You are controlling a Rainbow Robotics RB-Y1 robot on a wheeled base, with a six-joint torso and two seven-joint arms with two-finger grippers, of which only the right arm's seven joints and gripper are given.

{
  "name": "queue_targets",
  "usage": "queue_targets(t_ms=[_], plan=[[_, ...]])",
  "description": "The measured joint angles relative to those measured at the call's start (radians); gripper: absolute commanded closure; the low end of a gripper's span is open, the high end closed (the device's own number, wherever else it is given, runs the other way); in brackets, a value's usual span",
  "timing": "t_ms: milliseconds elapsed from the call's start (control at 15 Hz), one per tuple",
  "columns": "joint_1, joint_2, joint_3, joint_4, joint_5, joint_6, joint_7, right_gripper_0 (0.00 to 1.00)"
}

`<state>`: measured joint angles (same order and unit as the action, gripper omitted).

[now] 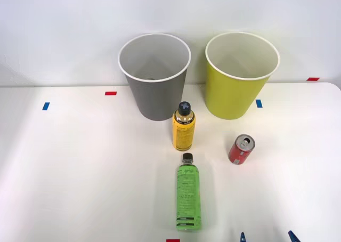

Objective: Put cans in the gray bin, plastic bottles in the light green bin

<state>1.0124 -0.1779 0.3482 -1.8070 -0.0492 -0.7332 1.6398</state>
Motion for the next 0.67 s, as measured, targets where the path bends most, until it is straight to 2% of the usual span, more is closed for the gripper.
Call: queue_targets(t_ms=[667], plan=[[0.000,0.000,0.000,0.000,0.000,0.000,0.000,0.00]])
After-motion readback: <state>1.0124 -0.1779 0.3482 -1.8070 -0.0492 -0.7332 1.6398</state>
